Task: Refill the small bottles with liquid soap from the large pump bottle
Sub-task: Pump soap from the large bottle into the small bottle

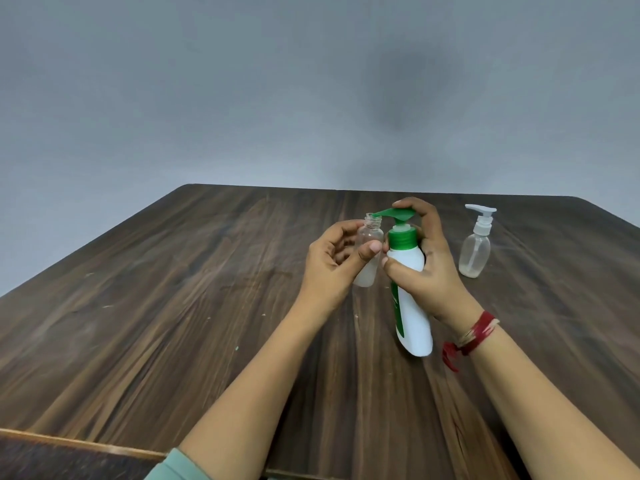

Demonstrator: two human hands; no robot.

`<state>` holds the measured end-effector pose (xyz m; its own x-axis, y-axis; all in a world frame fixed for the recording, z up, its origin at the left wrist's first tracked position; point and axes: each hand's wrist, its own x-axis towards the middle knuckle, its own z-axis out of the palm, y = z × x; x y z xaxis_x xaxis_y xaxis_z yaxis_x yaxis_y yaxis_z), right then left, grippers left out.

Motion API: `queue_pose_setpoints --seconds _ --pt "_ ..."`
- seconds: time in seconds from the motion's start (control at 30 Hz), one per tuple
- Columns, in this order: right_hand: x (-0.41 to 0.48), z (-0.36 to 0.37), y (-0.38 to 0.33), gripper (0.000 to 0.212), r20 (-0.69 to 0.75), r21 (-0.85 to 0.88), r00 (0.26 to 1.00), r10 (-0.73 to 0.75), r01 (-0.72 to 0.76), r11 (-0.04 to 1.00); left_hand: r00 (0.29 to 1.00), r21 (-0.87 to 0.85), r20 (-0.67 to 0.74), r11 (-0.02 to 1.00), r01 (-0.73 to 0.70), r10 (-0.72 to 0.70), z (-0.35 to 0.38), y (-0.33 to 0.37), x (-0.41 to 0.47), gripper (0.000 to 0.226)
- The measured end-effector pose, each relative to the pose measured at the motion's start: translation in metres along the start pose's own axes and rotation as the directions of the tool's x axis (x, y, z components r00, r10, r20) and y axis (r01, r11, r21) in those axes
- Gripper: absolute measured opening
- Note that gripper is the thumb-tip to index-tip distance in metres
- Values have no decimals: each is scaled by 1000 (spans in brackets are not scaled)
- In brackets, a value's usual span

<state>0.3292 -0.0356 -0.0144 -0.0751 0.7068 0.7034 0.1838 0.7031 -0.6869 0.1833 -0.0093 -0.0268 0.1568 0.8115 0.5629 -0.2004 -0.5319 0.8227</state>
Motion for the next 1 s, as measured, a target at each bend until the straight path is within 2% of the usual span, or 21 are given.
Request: queue_pose_setpoints --seconds 0.2,0.33,0.47,0.7,1.0 --pt "0 -1 -1 56 -14 -11 1000 3 -3 1000 1000 21 -7 1000 5 -4 -1 -2 0 38" --pt "0 -1 -1 69 23 -55 1000 9 -8 998 1000 1 -8 1000 4 -4 -3 -2 3 30" --pt "1 0 -1 73 33 -59 999 1 1 998 1000 -13 -27 1000 -6 6 -4 -1 3 38" --pt "1 -3 -5 60 -3 -6 1000 -5 5 1000 1000 -13 3 1000 -1 1 -4 -2 3 38" --pt "1 -4 -5 55 -3 -13 1000 -9 9 1000 999 -25 28 999 23 -23 -3 0 2 36"
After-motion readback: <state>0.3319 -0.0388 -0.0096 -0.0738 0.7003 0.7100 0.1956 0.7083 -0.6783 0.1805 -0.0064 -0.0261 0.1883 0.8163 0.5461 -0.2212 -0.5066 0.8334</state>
